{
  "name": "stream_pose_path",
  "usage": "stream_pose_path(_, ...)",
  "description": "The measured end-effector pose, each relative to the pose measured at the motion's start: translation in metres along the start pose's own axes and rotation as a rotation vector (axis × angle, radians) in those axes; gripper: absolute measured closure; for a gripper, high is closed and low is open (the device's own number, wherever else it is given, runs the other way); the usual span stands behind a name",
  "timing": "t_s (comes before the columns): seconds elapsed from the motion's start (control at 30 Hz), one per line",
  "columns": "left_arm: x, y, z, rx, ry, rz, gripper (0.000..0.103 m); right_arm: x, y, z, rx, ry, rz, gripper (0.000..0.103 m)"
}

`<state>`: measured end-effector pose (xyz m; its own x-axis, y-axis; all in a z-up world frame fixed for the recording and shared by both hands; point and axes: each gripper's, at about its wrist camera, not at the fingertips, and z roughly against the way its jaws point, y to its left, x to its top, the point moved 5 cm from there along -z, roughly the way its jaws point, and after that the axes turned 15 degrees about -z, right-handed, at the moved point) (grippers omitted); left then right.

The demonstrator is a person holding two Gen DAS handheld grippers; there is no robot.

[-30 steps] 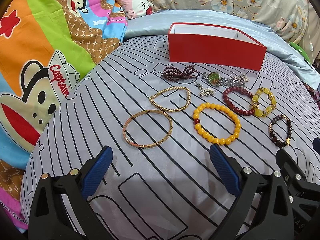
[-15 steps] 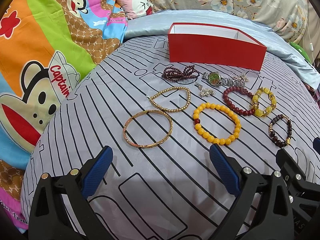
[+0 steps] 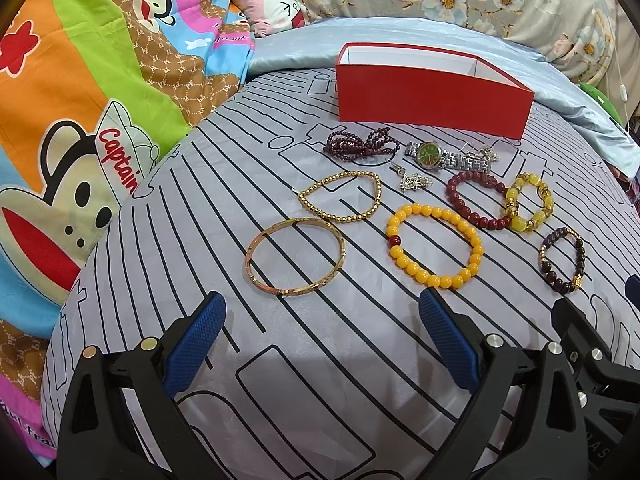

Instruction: Organize jewelry

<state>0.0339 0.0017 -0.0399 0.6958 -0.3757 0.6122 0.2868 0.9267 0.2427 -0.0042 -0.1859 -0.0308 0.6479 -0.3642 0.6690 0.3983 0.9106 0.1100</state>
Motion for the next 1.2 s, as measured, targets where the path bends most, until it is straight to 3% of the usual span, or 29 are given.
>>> stream_pose_path(0.53, -0.001, 0.009, -0.006, -0.042, 0.012, 0.044, 0.009, -0.001, 0.0, -0.002, -0.002, 0.014, 0.013, 0.007)
stream_pose_path(0.87, 0.025, 0.044, -0.021, -0.015, 0.019, 0.087, 0.008, 0.022, -0.017, -0.006, -0.009, 0.026, -0.032, 0.007)
stream_pose_path(1.07, 0.04, 0.052, -0.038, -0.042, 0.017, 0.085, 0.009, 0.035, -0.023, -0.012, -0.015, 0.031, -0.06, 0.007)
stream_pose_path(1.2, 0.048, 0.051, -0.048, -0.069, 0.015, 0.078, 0.017, 0.041, -0.025, -0.015, -0.016, 0.035, -0.071, 0.007)
